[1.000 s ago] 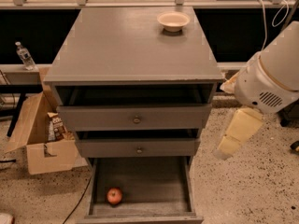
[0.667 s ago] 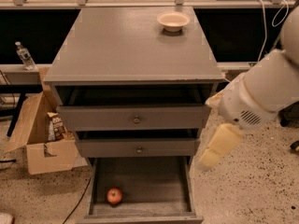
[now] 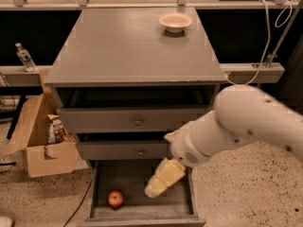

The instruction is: Pick apple from bottom drawer and place on counter

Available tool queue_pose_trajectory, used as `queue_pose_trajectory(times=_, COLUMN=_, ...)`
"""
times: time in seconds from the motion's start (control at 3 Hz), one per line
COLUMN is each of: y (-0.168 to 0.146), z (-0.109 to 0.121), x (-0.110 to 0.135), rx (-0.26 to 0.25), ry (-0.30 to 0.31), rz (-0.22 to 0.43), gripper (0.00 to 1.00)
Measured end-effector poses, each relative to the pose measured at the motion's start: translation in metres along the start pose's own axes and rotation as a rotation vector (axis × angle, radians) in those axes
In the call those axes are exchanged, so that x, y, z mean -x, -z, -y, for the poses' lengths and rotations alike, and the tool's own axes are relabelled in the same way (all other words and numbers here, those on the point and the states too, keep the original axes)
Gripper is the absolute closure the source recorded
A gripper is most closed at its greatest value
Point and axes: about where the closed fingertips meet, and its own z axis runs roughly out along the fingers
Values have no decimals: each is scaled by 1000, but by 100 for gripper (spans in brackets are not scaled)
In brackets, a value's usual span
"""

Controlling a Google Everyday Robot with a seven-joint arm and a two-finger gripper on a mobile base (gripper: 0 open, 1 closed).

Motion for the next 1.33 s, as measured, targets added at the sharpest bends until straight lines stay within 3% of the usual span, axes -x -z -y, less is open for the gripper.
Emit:
queue_pose_trajectory(times=0.33, y=-57, z=4, x=10, rx=26, ry=-33, rz=60, gripper=0)
queue_pose_trajectory(times=0.67, y=-55, z=9, x=12, rx=6, ry=-32, rz=68, gripper=0)
queue_pose_trajectory(times=1.0, y=-72, z=14, x=3, rx=14, ry=-36, rz=61, gripper=0)
queue_pose_trajectory(times=1.33, y=-130, z=42, x=-24, rx=2, ry=16, rz=34, gripper=0)
